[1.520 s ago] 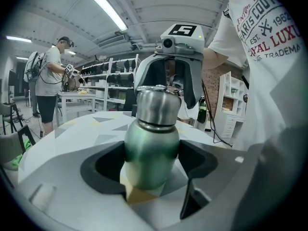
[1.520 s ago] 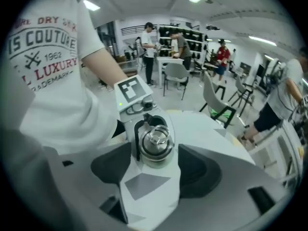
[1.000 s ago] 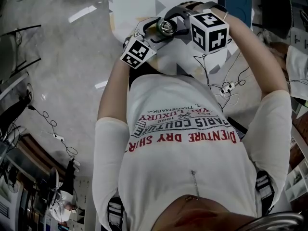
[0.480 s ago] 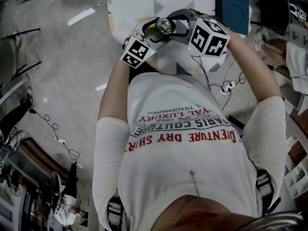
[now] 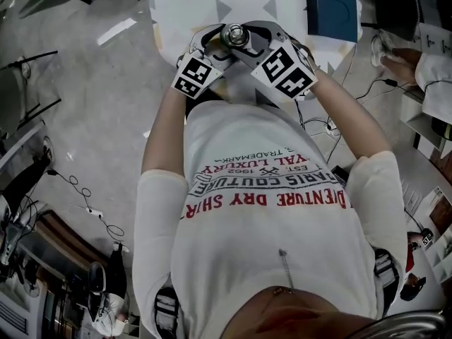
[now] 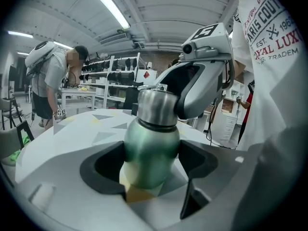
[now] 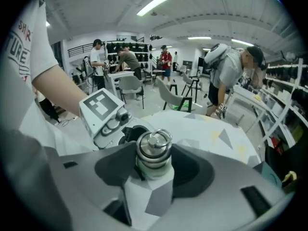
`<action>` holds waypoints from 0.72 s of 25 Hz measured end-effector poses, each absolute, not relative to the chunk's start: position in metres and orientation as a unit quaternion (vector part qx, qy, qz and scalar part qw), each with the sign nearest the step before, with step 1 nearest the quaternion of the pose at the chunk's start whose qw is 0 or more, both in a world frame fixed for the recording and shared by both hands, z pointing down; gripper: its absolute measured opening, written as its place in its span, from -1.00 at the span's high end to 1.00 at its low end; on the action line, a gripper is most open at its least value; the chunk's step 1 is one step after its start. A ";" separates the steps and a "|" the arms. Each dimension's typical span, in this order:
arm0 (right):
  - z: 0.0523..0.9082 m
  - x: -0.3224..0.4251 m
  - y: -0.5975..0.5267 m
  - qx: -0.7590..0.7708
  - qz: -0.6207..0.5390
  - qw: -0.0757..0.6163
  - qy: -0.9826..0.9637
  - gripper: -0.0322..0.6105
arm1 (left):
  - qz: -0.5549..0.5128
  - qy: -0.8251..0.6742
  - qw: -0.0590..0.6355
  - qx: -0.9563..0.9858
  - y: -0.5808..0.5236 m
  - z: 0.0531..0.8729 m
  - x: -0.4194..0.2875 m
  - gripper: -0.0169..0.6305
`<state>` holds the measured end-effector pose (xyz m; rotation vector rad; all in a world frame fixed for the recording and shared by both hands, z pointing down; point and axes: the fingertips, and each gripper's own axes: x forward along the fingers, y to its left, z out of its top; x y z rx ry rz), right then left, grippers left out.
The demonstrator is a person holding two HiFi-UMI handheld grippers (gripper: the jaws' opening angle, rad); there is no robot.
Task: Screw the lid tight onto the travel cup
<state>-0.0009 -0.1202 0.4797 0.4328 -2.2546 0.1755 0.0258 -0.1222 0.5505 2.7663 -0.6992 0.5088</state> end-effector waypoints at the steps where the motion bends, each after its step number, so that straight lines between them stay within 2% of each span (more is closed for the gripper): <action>1: 0.479 -0.001 -0.121 0.179 0.070 0.406 -0.893 0.16 | 0.174 -0.239 0.122 0.948 -0.122 0.550 0.026 -0.16; 4: 0.479 -0.001 -0.118 0.164 0.076 0.395 -0.901 0.16 | 0.172 -0.236 0.125 0.948 -0.122 0.551 0.027 -0.16; 6: 0.475 -0.002 -0.115 0.128 0.077 0.383 -0.912 0.01 | 0.172 -0.234 0.127 0.948 -0.122 0.551 0.027 -0.16; 8: 0.469 -0.001 -0.117 0.091 0.062 0.381 -0.918 -0.02 | 0.172 -0.232 0.130 0.948 -0.122 0.552 0.027 -0.17; 14: 0.464 -0.001 -0.109 -0.112 -0.058 0.434 -0.892 -0.02 | 0.174 -0.229 0.134 0.948 -0.122 0.553 0.027 -0.17; 18: 0.470 0.002 -0.106 -0.199 -0.072 0.461 -0.862 -0.01 | 0.178 -0.227 0.132 0.948 -0.122 0.552 0.028 -0.17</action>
